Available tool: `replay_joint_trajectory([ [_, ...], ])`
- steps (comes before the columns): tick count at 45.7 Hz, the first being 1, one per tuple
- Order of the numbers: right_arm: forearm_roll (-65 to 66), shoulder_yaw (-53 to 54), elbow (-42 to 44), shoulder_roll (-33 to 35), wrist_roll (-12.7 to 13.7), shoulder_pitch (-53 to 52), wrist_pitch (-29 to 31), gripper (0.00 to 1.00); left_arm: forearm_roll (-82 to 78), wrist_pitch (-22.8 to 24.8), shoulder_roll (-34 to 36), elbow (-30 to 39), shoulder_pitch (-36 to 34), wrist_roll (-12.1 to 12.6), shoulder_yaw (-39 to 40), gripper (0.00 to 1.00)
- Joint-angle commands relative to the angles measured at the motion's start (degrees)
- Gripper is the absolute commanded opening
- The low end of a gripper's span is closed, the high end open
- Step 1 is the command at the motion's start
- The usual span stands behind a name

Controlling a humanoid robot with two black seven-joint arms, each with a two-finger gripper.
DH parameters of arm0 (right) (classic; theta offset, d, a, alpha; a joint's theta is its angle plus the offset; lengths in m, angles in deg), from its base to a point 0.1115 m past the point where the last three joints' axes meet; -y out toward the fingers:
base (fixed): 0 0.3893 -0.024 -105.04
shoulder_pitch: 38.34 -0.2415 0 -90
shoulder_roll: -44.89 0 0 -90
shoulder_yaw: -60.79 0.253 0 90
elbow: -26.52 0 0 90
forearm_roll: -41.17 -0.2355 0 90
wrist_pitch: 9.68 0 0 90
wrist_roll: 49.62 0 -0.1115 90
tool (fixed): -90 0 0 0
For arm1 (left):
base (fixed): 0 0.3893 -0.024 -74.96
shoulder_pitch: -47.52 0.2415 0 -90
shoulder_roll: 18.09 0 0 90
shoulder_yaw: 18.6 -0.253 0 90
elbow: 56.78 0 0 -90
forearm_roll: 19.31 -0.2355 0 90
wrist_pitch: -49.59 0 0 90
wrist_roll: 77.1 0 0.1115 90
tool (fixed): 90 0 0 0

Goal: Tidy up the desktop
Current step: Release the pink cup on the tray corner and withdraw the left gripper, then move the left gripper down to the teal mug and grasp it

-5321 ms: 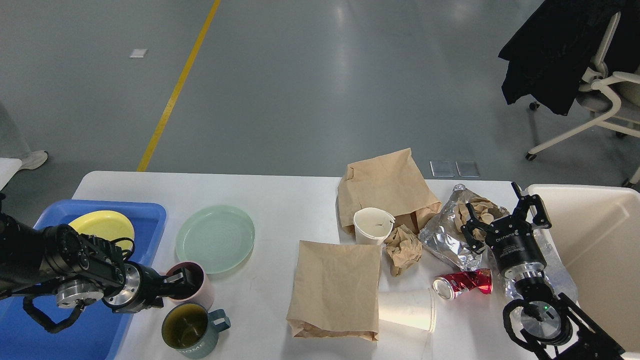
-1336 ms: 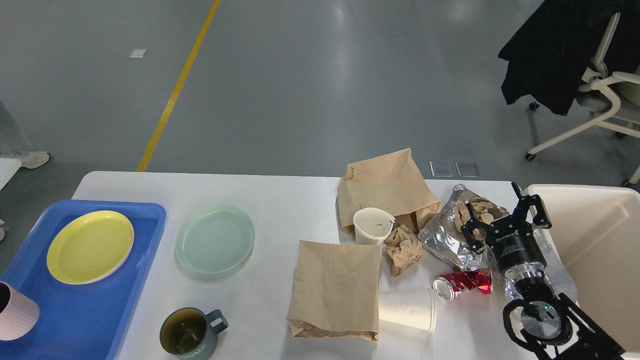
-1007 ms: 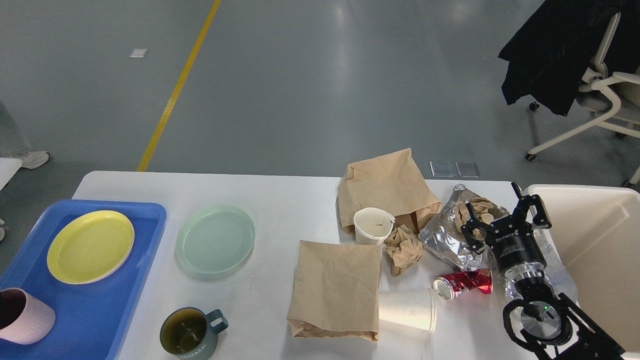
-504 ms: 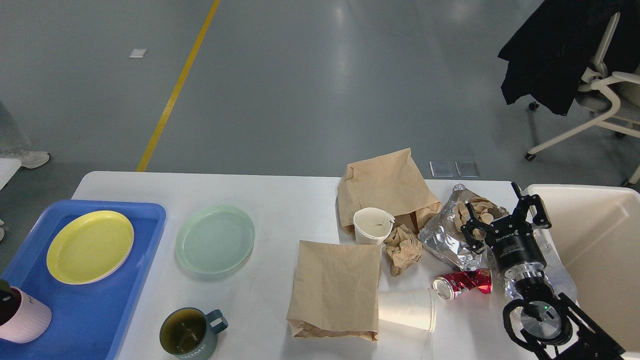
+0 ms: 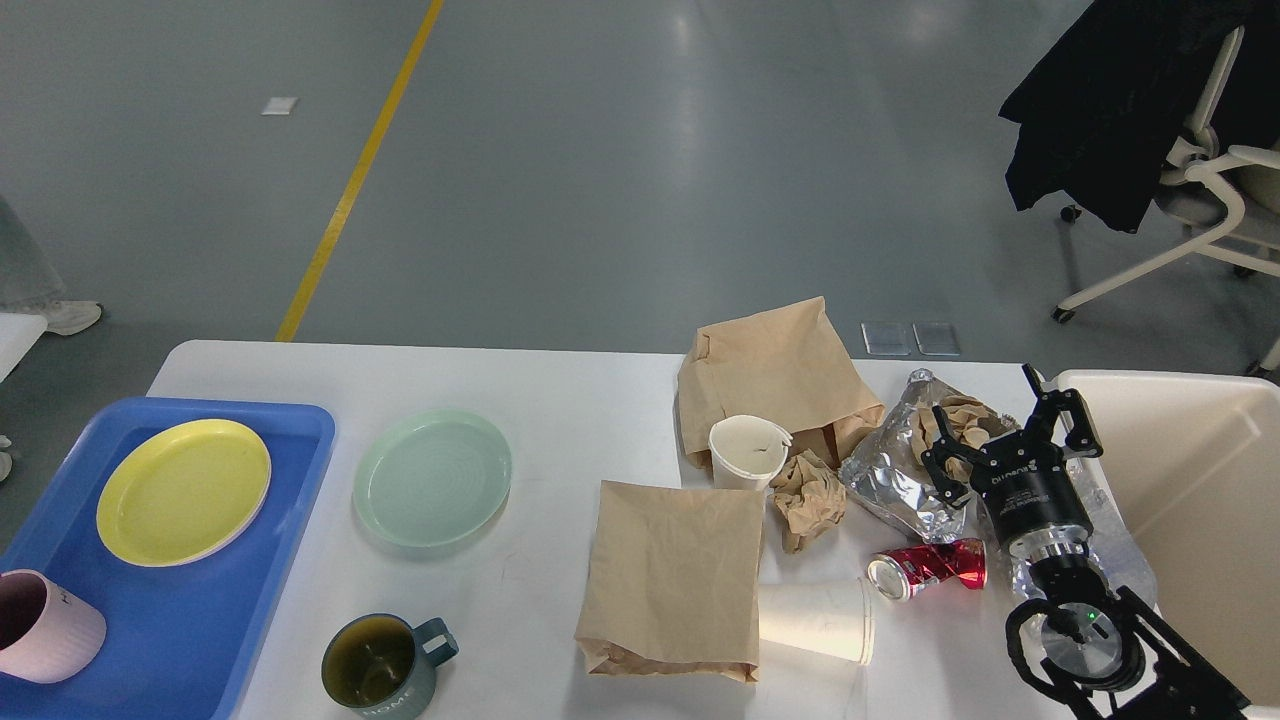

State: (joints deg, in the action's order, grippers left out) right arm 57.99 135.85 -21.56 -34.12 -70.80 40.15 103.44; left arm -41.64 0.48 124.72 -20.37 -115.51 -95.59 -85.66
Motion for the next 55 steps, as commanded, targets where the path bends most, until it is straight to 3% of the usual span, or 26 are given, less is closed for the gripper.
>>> replay_joint_trajectory([
  [1, -0.03, 0.00, 0.00, 0.00, 0.00, 0.00, 0.00, 1.00, 6.23, 2.35, -0.07, 8.05, -15.28, 0.03, -13.87, 0.96],
  [6, -0.04, 0.00, 0.00, 0.00, 0.00, 0.00, 0.00, 1.00, 9.59, 3.05, -1.91, 15.52, -27.50, 0.20, -23.72, 0.96],
  [11, -0.04, 0.00, 0.00, 0.00, 0.00, 0.00, 0.00, 1.00, 10.47, 5.25, -10.16, 21.41, -36.29, 0.73, -32.42, 0.96],
  [17, -0.03, 0.00, 0.00, 0.00, 0.00, 0.00, 0.00, 1.00, 14.24, 5.34, -17.81, 28.97, -46.49, 1.43, -36.65, 0.96],
  [25, -0.04, 0.00, 0.00, 0.00, 0.00, 0.00, 0.00, 1.00, 19.25, 3.76, -30.20, 41.71, -58.45, 8.20, -34.55, 0.96],
  [33, -0.04, 0.00, 0.00, 0.00, 0.00, 0.00, 0.00, 1.00, 26.90, 3.32, -40.22, 52.96, -69.25, 12.07, -28.75, 0.96],
  [43, -0.04, 0.00, 0.00, 0.00, 0.00, 0.00, 0.00, 1.00, 34.89, 4.72, -43.22, 64.48, -83.76, 11.98, -24.17, 0.96],
  [46, -0.04, 0.00, 0.00, 0.00, 0.00, 0.00, 0.00, 1.00, 36.22, 9.27, -43.31, 64.66, -86.57, 11.54, -24.17, 0.96],
  [49, -0.04, 0.00, 0.00, 0.00, 0.00, 0.00, 0.00, 1.00, 36.40, 13.68, -43.31, 64.58, -87.37, 10.40, -24.17, 0.96],
  [55, -0.04, 0.00, 0.00, 0.00, 0.00, 0.00, 0.00, 1.00, 36.40, 12.99, -43.66, 64.49, -86.32, 10.14, -23.74, 0.96],
])
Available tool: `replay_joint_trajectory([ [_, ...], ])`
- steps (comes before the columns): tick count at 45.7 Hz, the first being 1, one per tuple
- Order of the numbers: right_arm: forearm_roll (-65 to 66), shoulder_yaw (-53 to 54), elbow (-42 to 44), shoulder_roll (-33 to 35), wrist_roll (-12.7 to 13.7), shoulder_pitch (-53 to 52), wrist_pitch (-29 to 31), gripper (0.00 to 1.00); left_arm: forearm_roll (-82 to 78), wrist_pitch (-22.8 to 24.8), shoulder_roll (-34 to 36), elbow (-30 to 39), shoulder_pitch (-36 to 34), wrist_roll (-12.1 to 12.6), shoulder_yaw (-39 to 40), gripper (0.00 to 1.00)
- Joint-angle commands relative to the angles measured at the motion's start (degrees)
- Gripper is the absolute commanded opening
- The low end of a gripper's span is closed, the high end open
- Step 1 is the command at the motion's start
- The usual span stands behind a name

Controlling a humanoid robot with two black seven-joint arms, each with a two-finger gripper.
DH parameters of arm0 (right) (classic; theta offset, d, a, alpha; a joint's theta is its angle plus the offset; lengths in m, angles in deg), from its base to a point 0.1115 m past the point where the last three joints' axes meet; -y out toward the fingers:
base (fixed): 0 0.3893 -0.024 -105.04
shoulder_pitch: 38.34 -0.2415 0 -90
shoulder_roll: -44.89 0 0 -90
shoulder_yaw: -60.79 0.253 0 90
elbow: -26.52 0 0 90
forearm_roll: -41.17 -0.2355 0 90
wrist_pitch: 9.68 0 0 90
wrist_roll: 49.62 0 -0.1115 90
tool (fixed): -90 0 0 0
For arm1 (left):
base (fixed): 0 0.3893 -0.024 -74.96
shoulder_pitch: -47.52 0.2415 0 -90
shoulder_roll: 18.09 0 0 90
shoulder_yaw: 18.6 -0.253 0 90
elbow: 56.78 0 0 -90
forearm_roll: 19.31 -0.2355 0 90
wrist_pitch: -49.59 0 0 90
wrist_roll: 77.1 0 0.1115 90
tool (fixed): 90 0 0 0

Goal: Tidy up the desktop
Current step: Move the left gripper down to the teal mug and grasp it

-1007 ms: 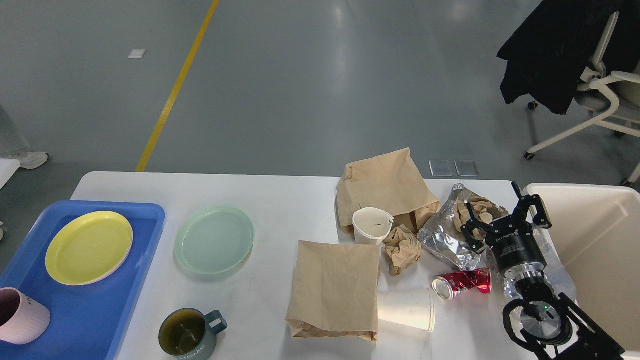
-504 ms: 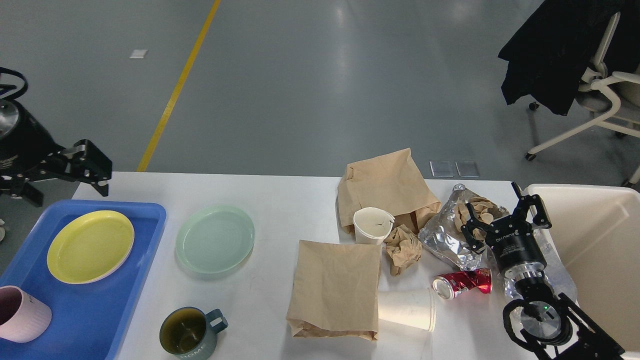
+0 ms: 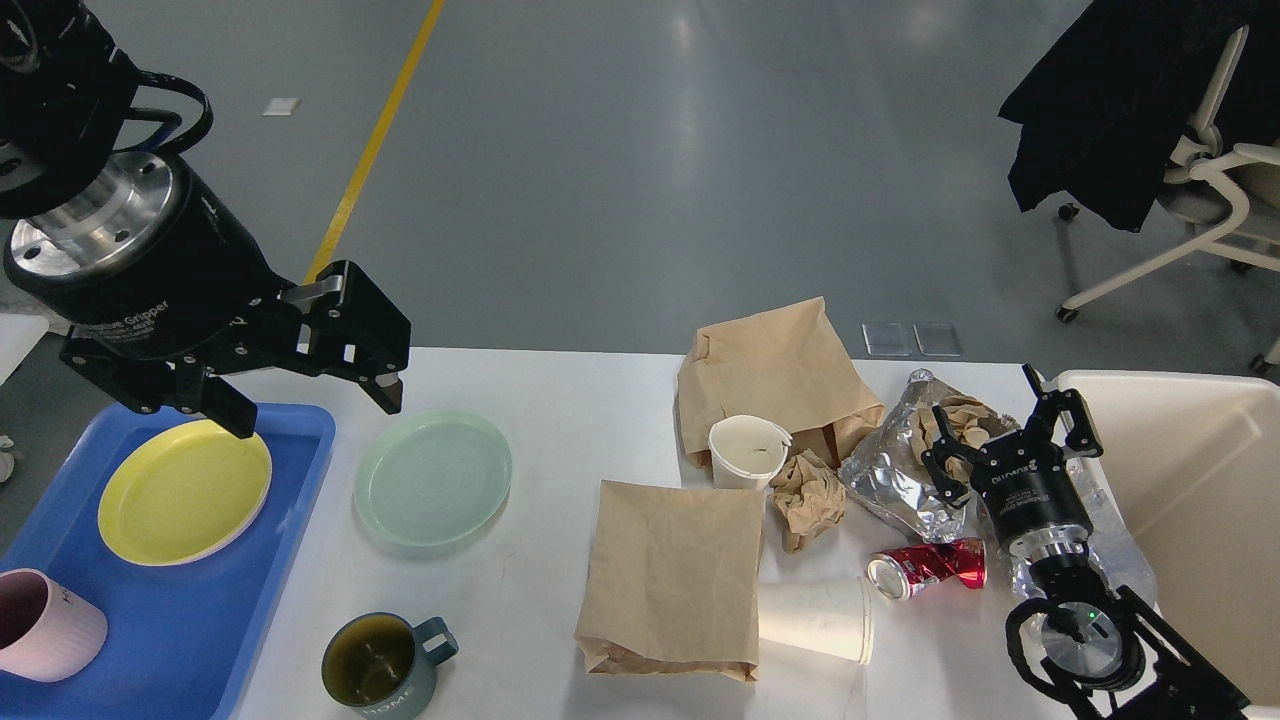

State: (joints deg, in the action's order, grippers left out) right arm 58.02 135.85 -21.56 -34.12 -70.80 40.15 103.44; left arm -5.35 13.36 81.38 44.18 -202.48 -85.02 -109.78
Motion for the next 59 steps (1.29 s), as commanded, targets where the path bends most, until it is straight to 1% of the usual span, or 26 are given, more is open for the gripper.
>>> replay_joint_trajectory([
  [1, -0.06, 0.00, 0.00, 0.00, 0.00, 0.00, 0.00, 1.00, 0.11, 0.02, -0.33, -0.24, 0.91, -0.52, 0.57, 0.96],
  [9, -0.06, 0.00, 0.00, 0.00, 0.00, 0.00, 0.00, 1.00, 0.11, 0.37, -0.33, -1.20, 4.25, -0.52, 2.94, 0.96],
  [12, -0.06, 0.00, 0.00, 0.00, 0.00, 0.00, 0.00, 1.00, -0.42, -0.15, -0.33, -1.20, 4.69, 0.00, 2.68, 0.96],
  [15, -0.06, 0.00, 0.00, 0.00, 0.00, 0.00, 0.00, 1.00, -0.33, -0.07, -0.07, -1.20, 5.30, -0.52, 2.85, 0.96],
  [18, -0.06, 0.00, 0.00, 0.00, 0.00, 0.00, 0.00, 1.00, -0.33, -0.15, 0.19, -1.12, 6.01, -0.52, 3.03, 0.96],
  [22, 0.11, 0.00, 0.00, 0.00, 0.00, 0.00, 0.00, 1.00, -0.51, -1.20, 0.63, -1.12, 9.43, 0.35, 3.03, 0.95],
  [26, 0.11, 0.00, 0.00, 0.00, 0.00, 0.00, 0.00, 1.00, -1.56, -6.20, 0.90, -1.03, 14.44, 0.79, 2.59, 0.94],
  [28, 0.12, 0.00, 0.00, 0.00, 0.00, 0.00, 0.00, 1.00, -2.70, -9.46, 1.34, -1.03, 17.42, 2.02, 2.33, 0.93],
  [29, -0.06, 0.00, 0.00, 0.00, 0.00, 0.00, 0.00, 1.00, -3.23, -11.73, 1.42, -1.03, 20.31, 3.33, 2.24, 0.92],
  [31, -0.06, 0.00, 0.00, 0.00, 0.00, 0.00, 0.00, 1.00, -3.32, -14.38, 1.77, -1.12, 23.92, 4.74, 2.15, 0.90],
  [33, 0.11, 0.00, 0.00, 0.00, 0.00, 0.00, 0.00, 1.00, -3.32, -18.15, 2.13, -1.20, 27.96, 5.45, 2.06, 0.90],
  [37, -0.06, 0.00, 0.00, 0.00, 0.00, 0.00, 0.00, 1.00, -3.58, -24.66, 2.04, -1.12, 34.64, 5.63, 1.97, 0.89],
  [42, -0.06, 0.00, 0.00, 0.00, 0.00, 0.00, 0.00, 1.00, -6.74, -30.38, 2.04, -1.38, 43.52, 5.46, 2.77, 0.89],
  [44, -0.06, 0.00, 0.00, 0.00, 0.00, 0.00, 0.00, 1.00, -8.32, -33.19, 2.22, -1.47, 46.16, 5.37, 3.29, 0.87],
  [48, 0.11, 0.00, 0.00, 0.00, 0.00, 0.00, 0.00, 1.00, -10.26, -38.37, 3.27, -1.64, 50.03, 5.37, 4.61, 0.87],
  [52, -0.06, 0.00, 0.00, 0.00, 0.00, 0.00, 0.00, 1.00, -11.14, -41.37, 4.41, -3.57, 54.42, 5.19, 5.49, 0.87],
  [59, -0.06, 0.00, 0.00, 0.00, 0.00, 0.00, 0.00, 1.00, -11.23, -42.34, 3.01, -8.67, 62.86, 5.19, 8.04, 0.87],
])
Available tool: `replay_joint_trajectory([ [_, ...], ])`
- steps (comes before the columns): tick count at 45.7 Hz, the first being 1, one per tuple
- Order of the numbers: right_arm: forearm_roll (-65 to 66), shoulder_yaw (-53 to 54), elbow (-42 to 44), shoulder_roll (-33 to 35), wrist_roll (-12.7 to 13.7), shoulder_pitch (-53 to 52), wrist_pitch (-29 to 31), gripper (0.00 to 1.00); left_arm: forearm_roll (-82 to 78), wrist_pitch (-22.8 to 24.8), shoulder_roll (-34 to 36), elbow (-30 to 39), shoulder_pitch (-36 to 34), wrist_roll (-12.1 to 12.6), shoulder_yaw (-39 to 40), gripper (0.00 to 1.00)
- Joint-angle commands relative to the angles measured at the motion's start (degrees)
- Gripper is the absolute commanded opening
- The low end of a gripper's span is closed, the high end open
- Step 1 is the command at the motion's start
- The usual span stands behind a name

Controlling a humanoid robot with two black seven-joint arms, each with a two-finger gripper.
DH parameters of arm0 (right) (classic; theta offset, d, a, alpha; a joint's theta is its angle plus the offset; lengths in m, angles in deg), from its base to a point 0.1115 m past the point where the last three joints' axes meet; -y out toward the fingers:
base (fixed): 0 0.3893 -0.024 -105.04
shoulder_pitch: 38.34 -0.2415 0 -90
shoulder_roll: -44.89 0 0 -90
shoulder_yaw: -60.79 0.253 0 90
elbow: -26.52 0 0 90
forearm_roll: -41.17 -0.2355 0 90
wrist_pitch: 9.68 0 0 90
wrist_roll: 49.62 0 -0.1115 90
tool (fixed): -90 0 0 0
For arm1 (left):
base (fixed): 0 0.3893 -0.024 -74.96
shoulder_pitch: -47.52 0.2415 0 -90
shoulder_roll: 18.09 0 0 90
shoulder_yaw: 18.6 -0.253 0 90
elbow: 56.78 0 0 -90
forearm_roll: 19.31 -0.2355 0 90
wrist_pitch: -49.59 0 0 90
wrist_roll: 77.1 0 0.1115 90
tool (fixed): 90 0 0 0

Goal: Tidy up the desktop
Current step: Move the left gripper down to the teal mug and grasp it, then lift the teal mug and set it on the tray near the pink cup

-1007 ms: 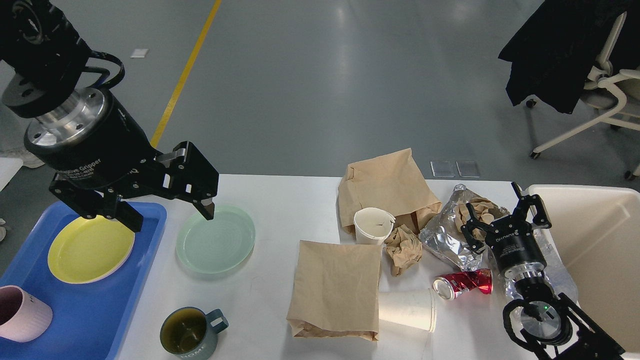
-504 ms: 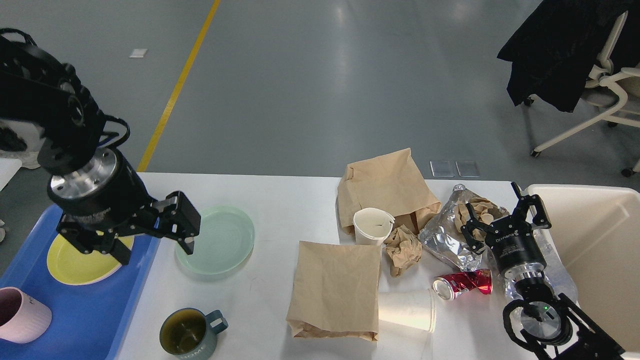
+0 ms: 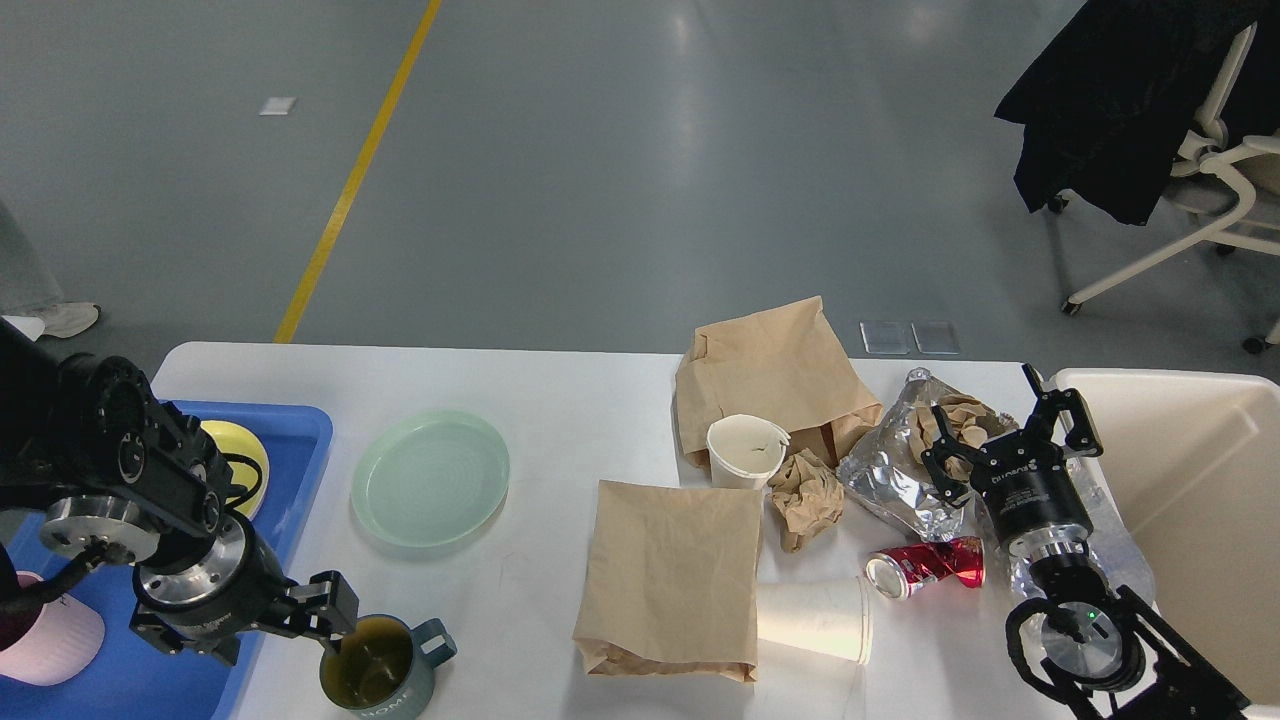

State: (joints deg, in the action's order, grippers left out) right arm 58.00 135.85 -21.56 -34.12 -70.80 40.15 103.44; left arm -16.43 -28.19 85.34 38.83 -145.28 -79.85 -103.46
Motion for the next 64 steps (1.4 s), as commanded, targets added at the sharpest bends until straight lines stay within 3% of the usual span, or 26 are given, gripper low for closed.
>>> replay_joint_trajectory([
  [1, -0.04, 0.00, 0.00, 0.00, 0.00, 0.00, 0.00, 1.00, -0.15, -0.88, -1.30, -4.02, 6.55, 0.02, 1.89, 0.87],
  [15, -0.04, 0.00, 0.00, 0.00, 0.00, 0.00, 0.00, 1.00, -0.07, -4.30, -3.41, -10.18, 13.15, -0.06, 3.56, 0.83],
  [24, -0.04, 0.00, 0.00, 0.00, 0.00, 0.00, 0.00, 1.00, -0.15, -5.71, -4.20, -10.62, 14.73, 0.20, 3.74, 0.55],
  [31, -0.04, 0.00, 0.00, 0.00, 0.00, 0.00, 0.00, 1.00, 0.46, -5.98, -4.73, -11.58, 15.17, -0.15, 3.83, 0.40],
  [39, 0.13, 0.00, 0.00, 0.00, 0.00, 0.00, 0.00, 1.00, 0.55, -5.98, -4.91, -12.72, 16.31, 0.29, 4.00, 0.10],
  [44, -0.04, 0.00, 0.00, 0.00, 0.00, 0.00, 0.00, 1.00, 0.55, -5.98, -4.91, -12.99, 16.66, 0.46, 4.35, 0.00],
  [64, -0.04, 0.00, 0.00, 0.00, 0.00, 0.00, 0.00, 1.00, 0.29, -5.10, -4.30, -12.90, 15.79, -0.15, 3.92, 0.00],
])
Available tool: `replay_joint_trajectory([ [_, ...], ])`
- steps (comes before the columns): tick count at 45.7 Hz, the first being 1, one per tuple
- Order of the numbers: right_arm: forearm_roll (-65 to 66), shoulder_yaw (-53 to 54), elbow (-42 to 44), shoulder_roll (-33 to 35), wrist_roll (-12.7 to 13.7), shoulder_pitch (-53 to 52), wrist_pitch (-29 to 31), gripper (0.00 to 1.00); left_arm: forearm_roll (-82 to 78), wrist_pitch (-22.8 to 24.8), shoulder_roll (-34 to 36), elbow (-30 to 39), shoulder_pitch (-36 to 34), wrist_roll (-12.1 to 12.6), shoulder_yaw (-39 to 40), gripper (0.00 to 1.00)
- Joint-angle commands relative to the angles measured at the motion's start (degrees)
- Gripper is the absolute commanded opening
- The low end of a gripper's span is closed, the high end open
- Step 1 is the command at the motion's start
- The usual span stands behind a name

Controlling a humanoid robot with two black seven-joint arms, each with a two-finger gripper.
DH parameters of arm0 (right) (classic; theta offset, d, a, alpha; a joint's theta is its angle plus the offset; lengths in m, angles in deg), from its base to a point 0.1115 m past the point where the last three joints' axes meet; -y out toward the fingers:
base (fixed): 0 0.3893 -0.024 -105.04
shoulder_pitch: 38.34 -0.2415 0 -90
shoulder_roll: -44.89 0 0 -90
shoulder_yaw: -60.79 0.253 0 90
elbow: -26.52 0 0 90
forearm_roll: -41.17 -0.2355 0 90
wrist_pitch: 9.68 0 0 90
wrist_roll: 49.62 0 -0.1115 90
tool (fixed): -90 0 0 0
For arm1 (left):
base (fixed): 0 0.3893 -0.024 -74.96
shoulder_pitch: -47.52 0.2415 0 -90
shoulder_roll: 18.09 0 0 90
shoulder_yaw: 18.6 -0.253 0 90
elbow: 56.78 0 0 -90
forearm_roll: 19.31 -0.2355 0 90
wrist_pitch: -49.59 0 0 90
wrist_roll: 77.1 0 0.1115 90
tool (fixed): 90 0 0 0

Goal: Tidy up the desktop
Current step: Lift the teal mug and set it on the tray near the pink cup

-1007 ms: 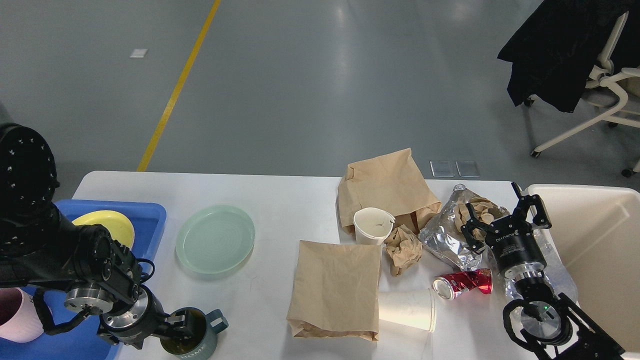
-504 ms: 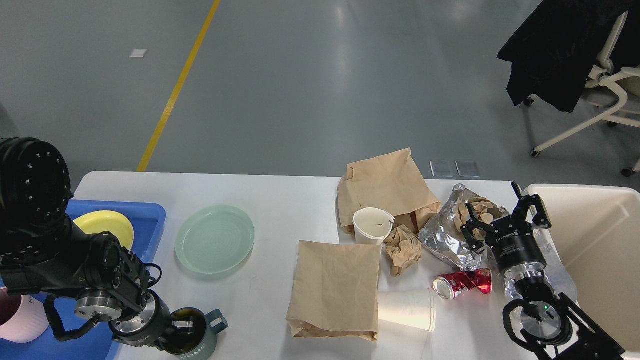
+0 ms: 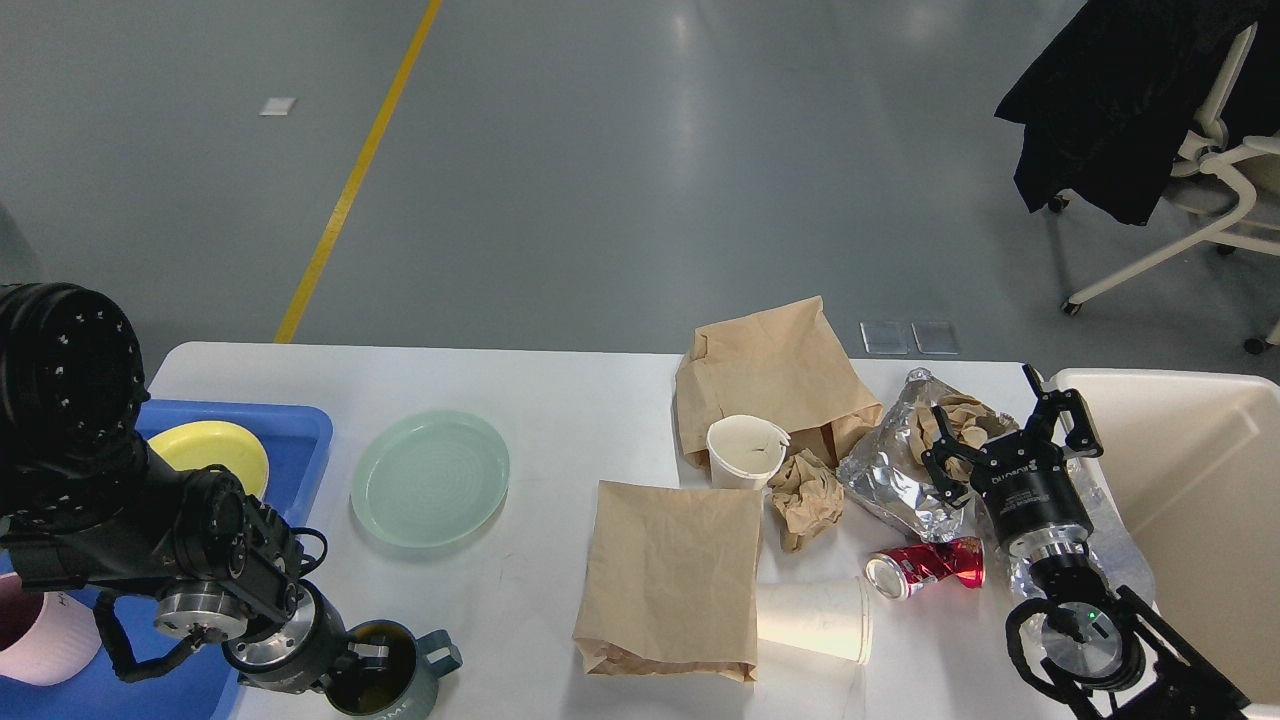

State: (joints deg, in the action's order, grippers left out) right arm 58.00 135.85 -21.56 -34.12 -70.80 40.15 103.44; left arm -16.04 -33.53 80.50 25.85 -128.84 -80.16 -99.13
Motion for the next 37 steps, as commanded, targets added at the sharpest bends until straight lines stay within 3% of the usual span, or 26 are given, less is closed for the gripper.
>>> replay_joint_trajectory([
  [1, -0.05, 0.00, 0.00, 0.00, 0.00, 0.00, 0.00, 1.00, -0.19, 0.50, 0.89, 0.34, -0.83, 0.24, -0.51, 0.00],
  [6, -0.05, 0.00, 0.00, 0.00, 0.00, 0.00, 0.00, 1.00, -0.10, 3.31, 2.21, 2.27, -5.56, 0.07, -1.74, 0.00],
  [16, 0.13, 0.00, 0.09, 0.00, 0.00, 0.00, 0.00, 1.00, -0.27, 5.86, 4.94, 11.76, -23.84, 0.86, -5.78, 0.00],
  [29, -0.05, 0.00, 0.00, 0.00, 0.00, 0.00, 0.00, 1.00, 0.25, 28.61, 4.07, 15.63, -50.98, -0.63, -9.73, 0.00],
  [37, -0.05, 0.00, 0.00, 0.00, 0.00, 0.00, 0.00, 1.00, 0.17, 34.07, 3.88, 17.22, -59.10, -1.95, -11.84, 0.00],
])
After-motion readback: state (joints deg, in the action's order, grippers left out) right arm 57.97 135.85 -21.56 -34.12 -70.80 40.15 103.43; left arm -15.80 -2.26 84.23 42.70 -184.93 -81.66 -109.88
